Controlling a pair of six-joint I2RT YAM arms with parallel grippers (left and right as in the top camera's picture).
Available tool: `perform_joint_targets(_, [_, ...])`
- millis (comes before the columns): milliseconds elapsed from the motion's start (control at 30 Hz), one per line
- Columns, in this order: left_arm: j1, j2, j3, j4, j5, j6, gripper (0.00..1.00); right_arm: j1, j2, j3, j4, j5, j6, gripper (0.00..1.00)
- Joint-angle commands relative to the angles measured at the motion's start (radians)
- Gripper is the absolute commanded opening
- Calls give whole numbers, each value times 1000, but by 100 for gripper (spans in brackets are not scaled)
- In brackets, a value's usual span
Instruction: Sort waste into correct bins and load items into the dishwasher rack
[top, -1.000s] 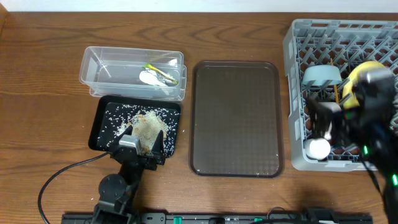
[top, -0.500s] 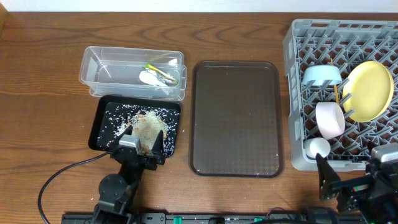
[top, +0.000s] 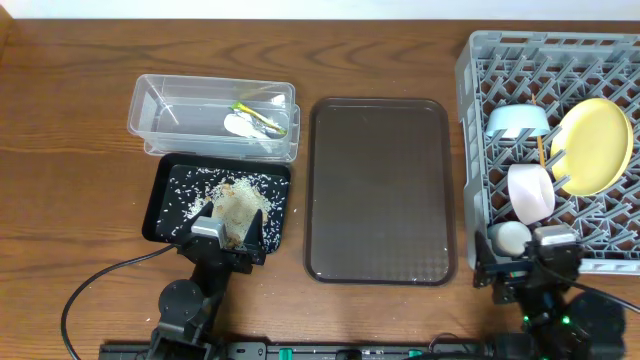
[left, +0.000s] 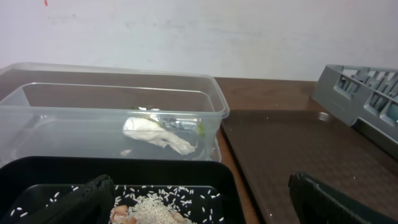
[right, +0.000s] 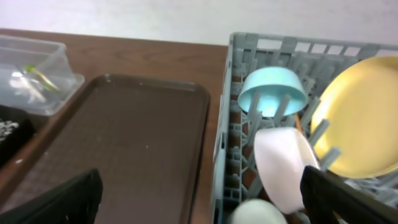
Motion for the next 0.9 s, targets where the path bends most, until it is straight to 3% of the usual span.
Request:
perform_joint_targets(0, [4, -2, -16, -35, -6, 16, 91, -11, -65, -117, 70, 1, 18, 99])
perform_joint_targets(167, [4, -2, -16, -35, -6, 16, 91, -11, -142, -278, 184, 2, 18, 99])
perform_joint_targets(367, [4, -2, -16, -35, -6, 17, 91, -11, -142, -401, 202, 2, 18, 99])
perform_joint_targets(867, [4, -2, -16, -35, -6, 16, 91, -11, -142, -413, 232, 13, 18, 99])
